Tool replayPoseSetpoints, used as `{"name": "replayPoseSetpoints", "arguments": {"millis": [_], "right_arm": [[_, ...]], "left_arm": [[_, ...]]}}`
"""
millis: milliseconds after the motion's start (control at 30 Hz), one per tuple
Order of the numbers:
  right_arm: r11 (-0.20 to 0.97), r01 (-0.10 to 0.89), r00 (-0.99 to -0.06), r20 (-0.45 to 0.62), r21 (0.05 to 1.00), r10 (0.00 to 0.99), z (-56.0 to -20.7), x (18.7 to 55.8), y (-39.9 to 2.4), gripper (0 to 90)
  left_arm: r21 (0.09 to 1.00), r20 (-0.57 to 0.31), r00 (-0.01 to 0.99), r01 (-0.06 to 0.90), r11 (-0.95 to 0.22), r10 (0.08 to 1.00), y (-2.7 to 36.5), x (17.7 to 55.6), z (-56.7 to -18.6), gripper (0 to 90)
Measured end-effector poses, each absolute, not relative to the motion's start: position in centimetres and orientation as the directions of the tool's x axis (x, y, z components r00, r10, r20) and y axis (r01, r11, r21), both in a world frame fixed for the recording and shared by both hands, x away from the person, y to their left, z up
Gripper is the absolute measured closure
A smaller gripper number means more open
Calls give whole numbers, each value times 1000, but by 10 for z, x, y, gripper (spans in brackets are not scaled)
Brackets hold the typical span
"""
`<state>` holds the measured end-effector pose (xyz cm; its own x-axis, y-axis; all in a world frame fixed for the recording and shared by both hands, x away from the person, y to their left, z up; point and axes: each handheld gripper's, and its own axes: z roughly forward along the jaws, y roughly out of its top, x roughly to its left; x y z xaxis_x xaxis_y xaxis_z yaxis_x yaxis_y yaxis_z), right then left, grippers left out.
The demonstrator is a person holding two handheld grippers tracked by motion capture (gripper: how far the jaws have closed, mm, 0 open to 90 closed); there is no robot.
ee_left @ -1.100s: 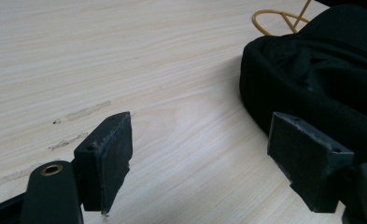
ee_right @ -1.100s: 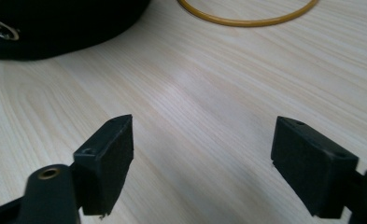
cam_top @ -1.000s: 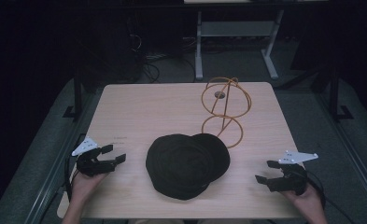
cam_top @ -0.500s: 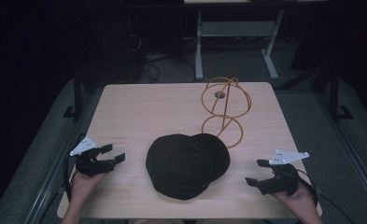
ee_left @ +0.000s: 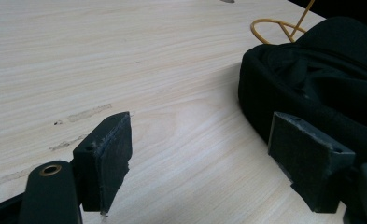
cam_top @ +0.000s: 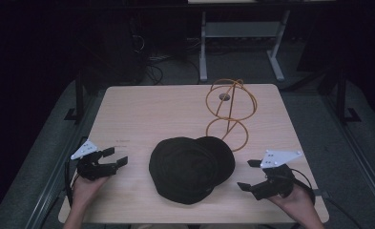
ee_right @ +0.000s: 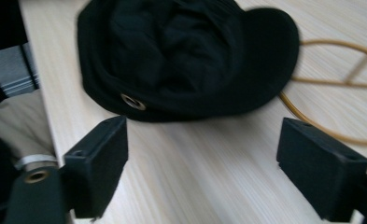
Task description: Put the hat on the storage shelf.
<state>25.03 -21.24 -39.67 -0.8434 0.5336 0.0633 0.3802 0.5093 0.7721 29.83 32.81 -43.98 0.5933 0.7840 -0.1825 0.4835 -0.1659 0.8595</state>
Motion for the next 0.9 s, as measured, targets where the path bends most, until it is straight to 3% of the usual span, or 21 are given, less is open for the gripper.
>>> {"name": "replayPoseSetpoints", "arguments": {"millis": [433,900], "right_arm": [[611,337,-903,60,717,426,-385,262,-153,198],[659,255,-946,41,707,321,-384,260,-111,366]], "left_arm": [[867,-177,588,473,-158,789,328,298,-439,213],[871,-182,583,470,-146,792,330,297,-439,213]]}}
